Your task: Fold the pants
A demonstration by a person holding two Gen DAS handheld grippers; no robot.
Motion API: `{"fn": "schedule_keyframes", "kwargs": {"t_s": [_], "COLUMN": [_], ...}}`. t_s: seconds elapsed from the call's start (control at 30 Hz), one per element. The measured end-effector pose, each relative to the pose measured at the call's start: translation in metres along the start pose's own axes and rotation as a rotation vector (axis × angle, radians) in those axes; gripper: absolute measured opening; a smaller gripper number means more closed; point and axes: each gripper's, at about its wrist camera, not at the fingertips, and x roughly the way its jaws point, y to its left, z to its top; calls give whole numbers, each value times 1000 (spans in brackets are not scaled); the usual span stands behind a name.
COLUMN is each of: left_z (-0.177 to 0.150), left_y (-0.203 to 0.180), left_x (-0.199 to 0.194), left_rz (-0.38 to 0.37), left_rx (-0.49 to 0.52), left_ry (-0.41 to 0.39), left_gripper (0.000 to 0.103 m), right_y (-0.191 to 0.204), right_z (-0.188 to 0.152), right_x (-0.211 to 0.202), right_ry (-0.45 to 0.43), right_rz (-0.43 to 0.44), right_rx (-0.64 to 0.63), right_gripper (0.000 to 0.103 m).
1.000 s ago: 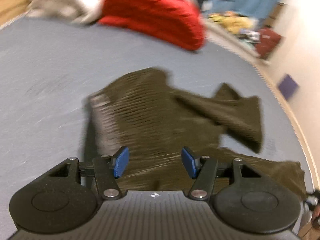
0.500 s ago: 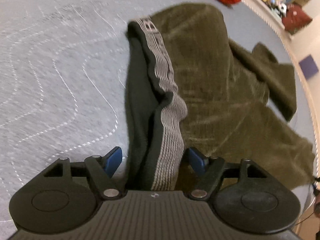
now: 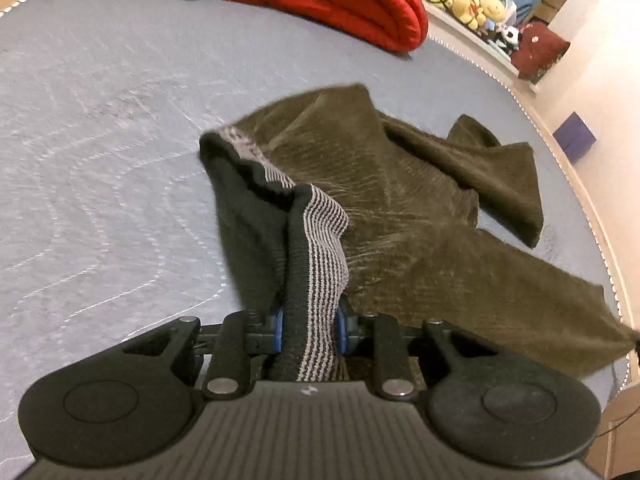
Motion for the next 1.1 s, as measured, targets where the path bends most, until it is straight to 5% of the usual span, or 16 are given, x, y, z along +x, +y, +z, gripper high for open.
{"fn": "schedule_keyframes", "kwargs": {"t_s": [0.13, 0.3, 0.37, 0.43, 0.5, 0.6, 0.67, 0.77, 0.83, 0.9, 1.0, 1.1], "left_z": [-14, -29, -25, -19, -15, -20, -30, -53, -57, -51, -41, -30], "left_y": [11, -7, -9, -17, -29, -48, -56, -47, -48, -44, -48, -62], "left_x": [-2, 23, 12, -12, -29, -27, -12, 26, 25, 15, -10, -14], "left_rz": [53, 194, 222, 277, 232, 116, 94, 216, 213, 189, 124, 93], "left_rx": [-9, 126, 123, 134, 173, 230, 285, 346, 383, 309, 268, 229], "left_ry": [71, 217, 178, 63, -27, -19, 55, 247, 242, 228, 109, 37], "left_gripper": [26, 39, 48, 48, 48, 42, 36, 21, 21, 21, 22, 22], "right_y": [-23, -37, -34, -26, -12, 15, 28, 36, 36, 30, 44, 71], "right_z": [-10, -25, -25, -24, -20, -23, -29, -40, -51, -66, -66, -59], "right_x": [-1, 13, 8, -5, -22, -36, -34, -15, 4, 28, 20, 0], "right_ry": [101, 180, 166, 101, 3, -83, -68, 86, 204, 333, 267, 162], "right_rz": [-115, -204, -208, -261, -281, -188, -100, 35, 9, -117, -136, -26], "right_rx": [51, 4, 5, -24, -98, -216, -261, -286, -321, -356, -409, -419], "right_gripper": [9, 10, 12, 26, 35, 37, 42, 49, 53, 52, 52, 52]}}
